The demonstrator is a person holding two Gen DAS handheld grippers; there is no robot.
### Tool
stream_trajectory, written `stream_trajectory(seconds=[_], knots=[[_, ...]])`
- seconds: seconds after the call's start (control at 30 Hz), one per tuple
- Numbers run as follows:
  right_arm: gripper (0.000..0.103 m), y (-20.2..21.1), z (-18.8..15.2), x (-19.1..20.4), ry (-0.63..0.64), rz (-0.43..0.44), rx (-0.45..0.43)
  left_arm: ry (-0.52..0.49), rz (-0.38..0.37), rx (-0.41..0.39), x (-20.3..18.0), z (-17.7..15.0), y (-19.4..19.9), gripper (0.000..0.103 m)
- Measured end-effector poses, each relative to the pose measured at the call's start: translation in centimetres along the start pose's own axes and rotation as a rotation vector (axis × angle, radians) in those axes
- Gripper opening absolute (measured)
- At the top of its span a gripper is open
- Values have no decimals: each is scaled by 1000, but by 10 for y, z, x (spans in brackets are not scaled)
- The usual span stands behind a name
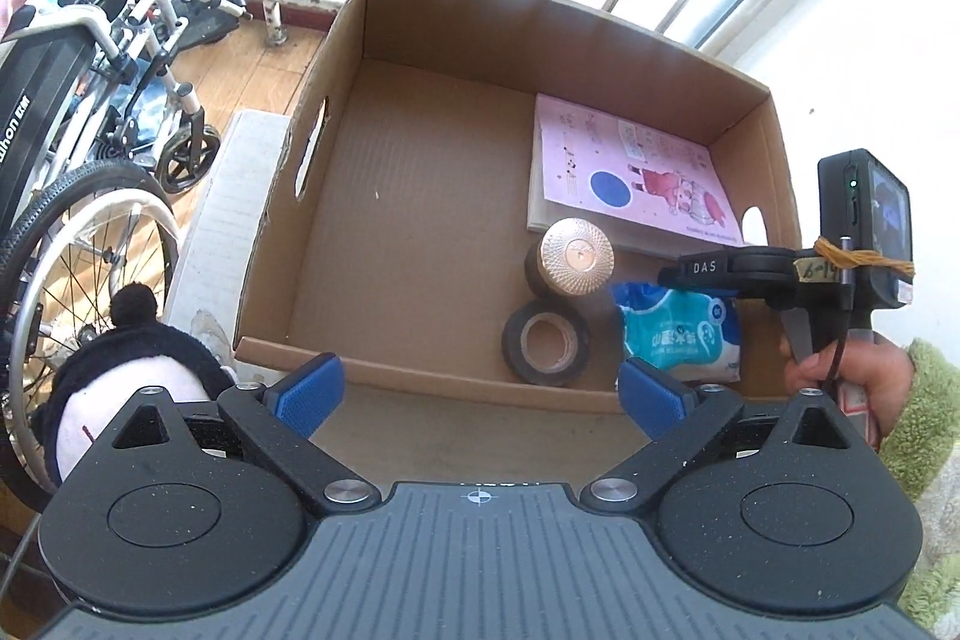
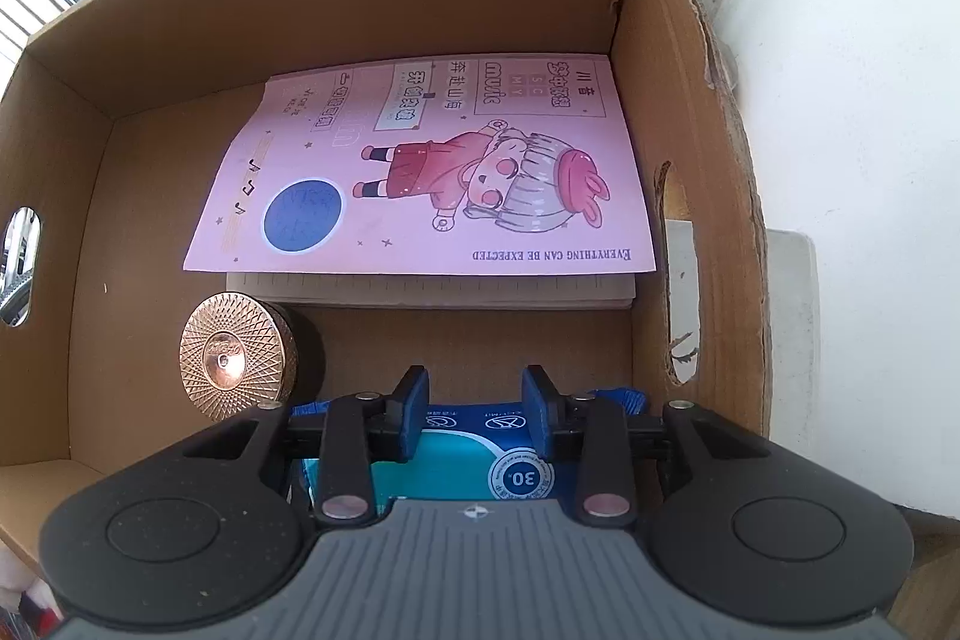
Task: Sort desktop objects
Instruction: 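Open the right gripper and withdraw it from the box, then move both tools toward the plush doll beside the box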
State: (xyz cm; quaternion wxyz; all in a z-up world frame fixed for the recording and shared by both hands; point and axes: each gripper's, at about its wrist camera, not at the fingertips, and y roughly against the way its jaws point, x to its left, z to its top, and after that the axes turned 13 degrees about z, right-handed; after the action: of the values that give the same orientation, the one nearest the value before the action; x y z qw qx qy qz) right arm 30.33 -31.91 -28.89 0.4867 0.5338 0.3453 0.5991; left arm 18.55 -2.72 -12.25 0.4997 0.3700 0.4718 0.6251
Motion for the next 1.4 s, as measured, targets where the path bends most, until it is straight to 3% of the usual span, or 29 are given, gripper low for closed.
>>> stream_trajectory(seconds=[0.27,0.33,0.57,0.77,0.87,1.03,1.17,1.4], knots=[[39,49,-3,-6,-77,81,-114,68,36,-61,11,-11,23,99],[52,70,-9,-9,-74,68,-157,81,30,-73,18,-14,25,99],[60,134,-48,-5,-93,-18,-258,75,-11,-177,48,-23,40,99],[65,156,-97,46,-41,-14,-261,60,-19,-260,88,-37,57,101],[75,158,-114,80,-10,26,-257,82,-16,-269,116,-47,57,103],[95,153,-136,136,85,84,-246,80,10,-224,157,-64,44,103],[99,138,-146,175,142,124,-211,109,-5,-180,181,-76,31,103],[103,100,-156,225,165,299,-139,91,-74,-47,200,-96,-5,103]])
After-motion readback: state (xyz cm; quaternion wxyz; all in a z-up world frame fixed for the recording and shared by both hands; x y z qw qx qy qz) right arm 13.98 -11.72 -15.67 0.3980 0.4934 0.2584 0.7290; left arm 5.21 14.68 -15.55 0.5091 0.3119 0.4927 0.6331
